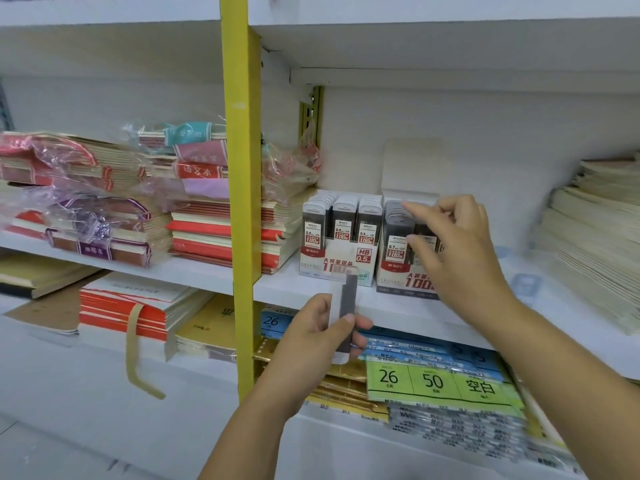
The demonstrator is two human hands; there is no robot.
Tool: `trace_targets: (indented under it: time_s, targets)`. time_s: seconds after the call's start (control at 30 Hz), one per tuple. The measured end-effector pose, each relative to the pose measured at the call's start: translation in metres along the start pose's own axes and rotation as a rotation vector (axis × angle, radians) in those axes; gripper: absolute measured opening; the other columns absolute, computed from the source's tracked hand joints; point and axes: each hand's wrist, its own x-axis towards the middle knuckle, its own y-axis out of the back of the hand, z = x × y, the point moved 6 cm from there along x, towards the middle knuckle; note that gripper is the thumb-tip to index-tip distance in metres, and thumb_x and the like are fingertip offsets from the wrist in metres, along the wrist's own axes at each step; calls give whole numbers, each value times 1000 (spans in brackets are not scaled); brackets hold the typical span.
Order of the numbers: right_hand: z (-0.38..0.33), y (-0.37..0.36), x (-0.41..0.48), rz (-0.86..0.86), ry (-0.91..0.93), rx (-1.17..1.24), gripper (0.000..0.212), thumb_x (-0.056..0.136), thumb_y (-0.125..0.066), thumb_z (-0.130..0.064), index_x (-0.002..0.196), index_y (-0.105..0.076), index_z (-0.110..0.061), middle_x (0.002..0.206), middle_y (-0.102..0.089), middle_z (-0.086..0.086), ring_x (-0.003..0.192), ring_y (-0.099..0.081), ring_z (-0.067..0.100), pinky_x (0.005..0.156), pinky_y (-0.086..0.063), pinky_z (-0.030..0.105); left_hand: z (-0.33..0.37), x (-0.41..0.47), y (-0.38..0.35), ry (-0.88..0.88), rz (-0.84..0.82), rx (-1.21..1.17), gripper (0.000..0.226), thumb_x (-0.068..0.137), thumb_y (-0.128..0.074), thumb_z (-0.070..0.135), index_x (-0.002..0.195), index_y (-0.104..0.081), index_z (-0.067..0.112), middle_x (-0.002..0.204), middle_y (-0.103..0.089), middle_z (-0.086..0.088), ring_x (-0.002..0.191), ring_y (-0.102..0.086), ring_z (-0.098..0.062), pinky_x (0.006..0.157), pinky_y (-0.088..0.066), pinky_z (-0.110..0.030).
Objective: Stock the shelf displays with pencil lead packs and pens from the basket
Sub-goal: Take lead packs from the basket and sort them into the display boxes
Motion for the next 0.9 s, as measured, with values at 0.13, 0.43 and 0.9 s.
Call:
trace_targets:
  time_s: [0.13,0.43,0.9]
  targets:
    - [-12,-24,-57,-232,-165,503,24,94,-58,-32,113,-63,-46,97,-57,-22,89,-53,-4,75,-40,2,8,-10,-9,-34,-56,42,22,101,-57,19,120,-66,27,99,-78,0,81,-73,-12,73,-56,-23]
    - [-3,-32,-102,-307,-476,978,20,87,-70,-19,99,-55,-18,88,-73,6,71,-71,28,63,-57,27,9,-34,-16,-46,-56,259,24,95,-67,22,109,-76,38,89,-76,7,83,-71,-10,72,-59,-24]
    - [5,-26,-115,-418,-510,908,51,81,-70,7,102,-68,-39,103,-68,-10,94,-67,2,71,-55,22,-1,-27,-3,71,198,-264,22,86,-76,11,106,-69,15,97,-79,-9,88,-76,-18,69,-58,-20]
